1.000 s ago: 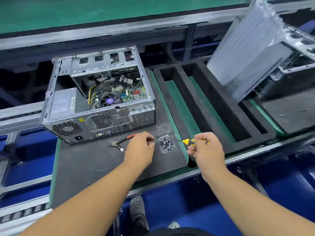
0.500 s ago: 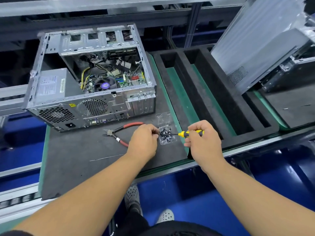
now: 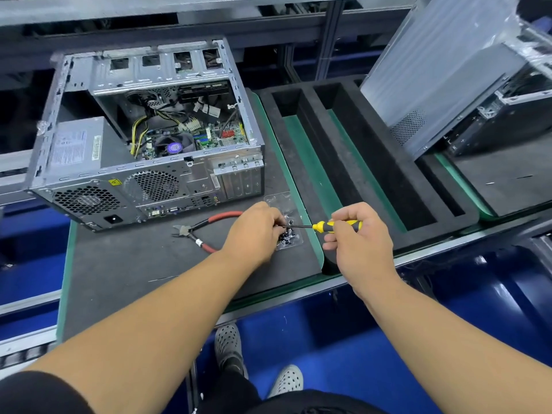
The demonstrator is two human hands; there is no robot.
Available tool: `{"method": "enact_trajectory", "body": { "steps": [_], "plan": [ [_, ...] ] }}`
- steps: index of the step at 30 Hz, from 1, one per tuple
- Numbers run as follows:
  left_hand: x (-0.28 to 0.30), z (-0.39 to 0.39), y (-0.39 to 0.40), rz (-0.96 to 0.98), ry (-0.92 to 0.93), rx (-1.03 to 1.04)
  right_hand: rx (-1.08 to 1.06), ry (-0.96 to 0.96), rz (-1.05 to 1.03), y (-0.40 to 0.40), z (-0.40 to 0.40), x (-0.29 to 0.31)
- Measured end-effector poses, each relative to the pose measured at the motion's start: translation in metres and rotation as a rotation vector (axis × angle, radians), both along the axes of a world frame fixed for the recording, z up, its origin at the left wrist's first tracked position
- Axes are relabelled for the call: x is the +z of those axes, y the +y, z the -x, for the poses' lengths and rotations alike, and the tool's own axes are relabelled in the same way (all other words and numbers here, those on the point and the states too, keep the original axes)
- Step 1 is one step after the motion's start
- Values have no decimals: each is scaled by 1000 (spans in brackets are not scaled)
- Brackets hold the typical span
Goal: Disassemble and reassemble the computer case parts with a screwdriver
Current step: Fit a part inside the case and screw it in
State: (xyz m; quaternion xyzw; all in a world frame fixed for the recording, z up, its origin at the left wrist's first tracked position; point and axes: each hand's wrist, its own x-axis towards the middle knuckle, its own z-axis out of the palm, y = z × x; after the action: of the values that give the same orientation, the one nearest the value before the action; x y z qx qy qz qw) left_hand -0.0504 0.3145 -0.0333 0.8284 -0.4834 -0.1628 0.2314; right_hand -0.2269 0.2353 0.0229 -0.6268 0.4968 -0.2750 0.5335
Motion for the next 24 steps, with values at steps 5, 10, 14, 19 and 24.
{"method": "enact_trajectory", "body": {
  "steps": [5,10,14,19,24],
  "plan": [
    [-5,0,3,26,-6,-9,-44,-64,-17,1,0,1],
    [-10,0,4,85,31,25,-135,-111,-60,1,3,-2],
    [-11,-1,5,128,142,90,-144,-106,-72,0,5,-4],
    [-8,-2,1,171,362,193,-129,-95,-77,2,4,-4],
    [3,-1,-3,369,761,430,-106,-31,-33,2,4,-7]
  ]
}}
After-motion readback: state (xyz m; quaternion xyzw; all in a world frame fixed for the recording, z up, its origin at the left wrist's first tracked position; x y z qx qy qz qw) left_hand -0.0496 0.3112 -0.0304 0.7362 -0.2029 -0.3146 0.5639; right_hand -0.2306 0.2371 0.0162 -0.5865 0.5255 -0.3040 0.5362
